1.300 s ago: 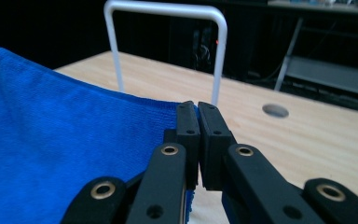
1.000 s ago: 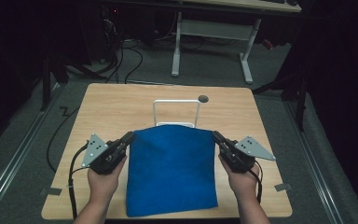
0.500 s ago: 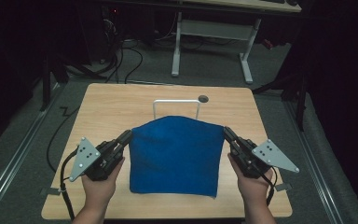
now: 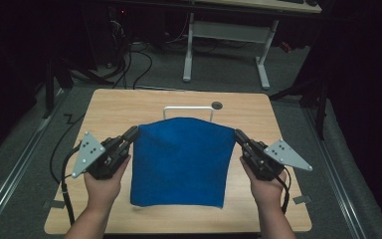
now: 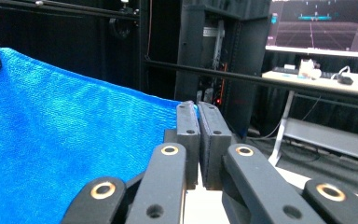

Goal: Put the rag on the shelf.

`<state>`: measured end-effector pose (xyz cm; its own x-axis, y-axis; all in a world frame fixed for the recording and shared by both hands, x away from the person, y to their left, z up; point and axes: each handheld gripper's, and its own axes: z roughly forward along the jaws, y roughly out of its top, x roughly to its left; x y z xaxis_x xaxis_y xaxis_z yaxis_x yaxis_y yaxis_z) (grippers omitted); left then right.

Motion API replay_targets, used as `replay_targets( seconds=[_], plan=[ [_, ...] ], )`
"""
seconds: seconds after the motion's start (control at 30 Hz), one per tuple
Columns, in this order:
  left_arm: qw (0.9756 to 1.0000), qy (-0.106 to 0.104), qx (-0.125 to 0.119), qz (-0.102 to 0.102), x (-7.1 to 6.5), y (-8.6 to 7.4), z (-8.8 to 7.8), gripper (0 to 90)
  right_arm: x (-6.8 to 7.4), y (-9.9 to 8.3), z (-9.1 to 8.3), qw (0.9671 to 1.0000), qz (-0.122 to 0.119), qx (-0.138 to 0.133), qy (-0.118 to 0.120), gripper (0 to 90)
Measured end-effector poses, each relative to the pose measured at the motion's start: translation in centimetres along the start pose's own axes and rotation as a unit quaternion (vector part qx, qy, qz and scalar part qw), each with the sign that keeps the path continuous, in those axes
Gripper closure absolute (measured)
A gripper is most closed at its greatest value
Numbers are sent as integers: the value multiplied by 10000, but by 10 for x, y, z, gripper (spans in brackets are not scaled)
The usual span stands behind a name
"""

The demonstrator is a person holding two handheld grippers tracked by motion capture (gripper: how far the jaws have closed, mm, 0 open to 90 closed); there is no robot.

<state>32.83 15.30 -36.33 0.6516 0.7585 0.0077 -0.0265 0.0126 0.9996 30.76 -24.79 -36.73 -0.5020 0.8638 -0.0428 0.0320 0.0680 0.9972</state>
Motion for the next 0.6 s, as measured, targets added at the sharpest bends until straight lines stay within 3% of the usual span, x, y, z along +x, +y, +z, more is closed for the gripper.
replay_targets(
  seconds=[0.2,0.3,0.6],
  plan=[
    [9998,98,77,139,10,7,24,882,-17,15,12,9999,25,-33,-96,887],
    [9997,161,159,75,19,11,40,882,-24,26,23,9999,24,-45,-144,887],
    [9982,392,419,170,40,27,74,882,-37,52,52,9993,-87,7,-358,887]
  ],
)
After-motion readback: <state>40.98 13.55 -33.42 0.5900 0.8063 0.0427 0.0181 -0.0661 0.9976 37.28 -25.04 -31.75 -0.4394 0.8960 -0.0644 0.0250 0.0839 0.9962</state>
